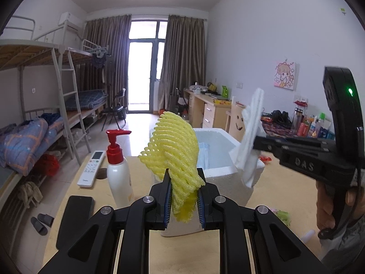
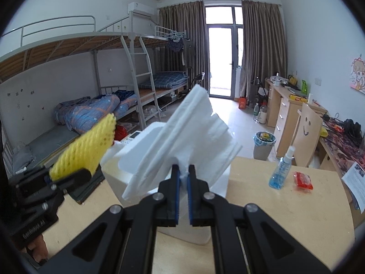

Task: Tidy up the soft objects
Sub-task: 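Carry the tissue with the right tool while the left tool carries the mesh sleeve toward the foam box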

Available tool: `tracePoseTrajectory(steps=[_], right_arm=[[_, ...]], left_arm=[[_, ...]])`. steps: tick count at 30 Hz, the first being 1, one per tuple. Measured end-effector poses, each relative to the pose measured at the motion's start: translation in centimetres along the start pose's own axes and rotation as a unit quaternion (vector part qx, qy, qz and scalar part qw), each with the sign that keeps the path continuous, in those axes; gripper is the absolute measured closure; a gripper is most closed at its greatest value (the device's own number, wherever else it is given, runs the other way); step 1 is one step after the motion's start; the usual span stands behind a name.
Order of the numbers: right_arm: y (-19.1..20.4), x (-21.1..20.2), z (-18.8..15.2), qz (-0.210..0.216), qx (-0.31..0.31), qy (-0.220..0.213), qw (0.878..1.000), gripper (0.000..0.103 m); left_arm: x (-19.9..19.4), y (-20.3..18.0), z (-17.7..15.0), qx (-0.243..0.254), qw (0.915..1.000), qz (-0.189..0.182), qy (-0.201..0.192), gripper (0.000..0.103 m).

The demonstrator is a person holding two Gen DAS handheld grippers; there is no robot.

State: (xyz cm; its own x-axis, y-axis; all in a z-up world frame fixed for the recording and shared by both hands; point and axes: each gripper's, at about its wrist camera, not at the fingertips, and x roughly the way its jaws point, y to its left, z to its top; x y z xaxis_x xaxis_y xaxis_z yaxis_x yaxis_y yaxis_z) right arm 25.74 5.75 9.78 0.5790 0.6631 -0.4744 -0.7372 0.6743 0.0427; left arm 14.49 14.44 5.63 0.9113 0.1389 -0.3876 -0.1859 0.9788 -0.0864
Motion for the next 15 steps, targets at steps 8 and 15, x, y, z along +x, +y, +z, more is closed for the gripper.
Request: tracePoseTrajectory(steps=[8,15], right_arm=[[0.5,1.9,1.4,-0.003,-0.01,0.005,1.0,0.095],[0.8,3.1,1.6,-0.003,-0.015,0.014,1.0,0.095]], left_arm=[[-0.1,0.5,0.0,-0.007,1.0,0.005,-0.004,0.083],[-0.4,1.1,-0.3,-0.014,0.9998,0.014,-0.004,0.083]])
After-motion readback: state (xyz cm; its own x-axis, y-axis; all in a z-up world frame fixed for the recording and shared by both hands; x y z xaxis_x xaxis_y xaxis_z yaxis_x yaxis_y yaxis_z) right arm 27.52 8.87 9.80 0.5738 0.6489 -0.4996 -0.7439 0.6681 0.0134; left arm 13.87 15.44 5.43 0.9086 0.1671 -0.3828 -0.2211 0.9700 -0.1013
